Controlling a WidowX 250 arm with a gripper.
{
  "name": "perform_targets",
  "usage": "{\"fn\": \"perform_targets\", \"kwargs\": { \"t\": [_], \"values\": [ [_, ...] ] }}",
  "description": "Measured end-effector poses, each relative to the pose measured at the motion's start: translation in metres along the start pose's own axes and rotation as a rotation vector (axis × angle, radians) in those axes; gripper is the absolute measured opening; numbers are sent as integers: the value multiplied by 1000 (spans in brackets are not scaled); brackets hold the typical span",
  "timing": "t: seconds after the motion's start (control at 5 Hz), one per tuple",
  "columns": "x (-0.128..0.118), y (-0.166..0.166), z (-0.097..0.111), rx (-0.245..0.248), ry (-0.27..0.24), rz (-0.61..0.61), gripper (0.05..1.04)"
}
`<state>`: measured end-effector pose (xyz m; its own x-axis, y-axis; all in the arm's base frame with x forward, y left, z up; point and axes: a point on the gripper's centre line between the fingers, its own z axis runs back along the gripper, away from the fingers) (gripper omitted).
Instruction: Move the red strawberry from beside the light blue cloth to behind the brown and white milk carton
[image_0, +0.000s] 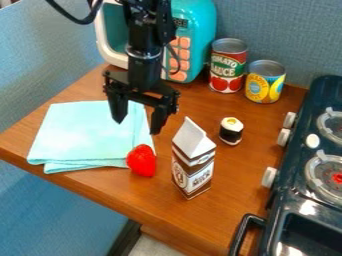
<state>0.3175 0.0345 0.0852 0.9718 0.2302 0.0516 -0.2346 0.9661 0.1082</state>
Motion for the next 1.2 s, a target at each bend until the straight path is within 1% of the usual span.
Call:
{"fn": "perform_targets", "kwargs": {
  "t": [0.2, 0.4, 0.6, 0.8, 1.0, 1.2],
  "values": [
    [-4, 8, -2, 48, -34, 87, 1001],
    [-6, 4, -8, 106, -72, 158, 1001],
    [-4, -1, -12, 81, -110, 235, 1001],
    [-2, -3, -15, 54, -133, 359, 1001],
    [-2, -11, -21, -13, -144, 433, 1001],
    [-5, -11, -24, -26, -141, 540, 1001]
  ]
}}
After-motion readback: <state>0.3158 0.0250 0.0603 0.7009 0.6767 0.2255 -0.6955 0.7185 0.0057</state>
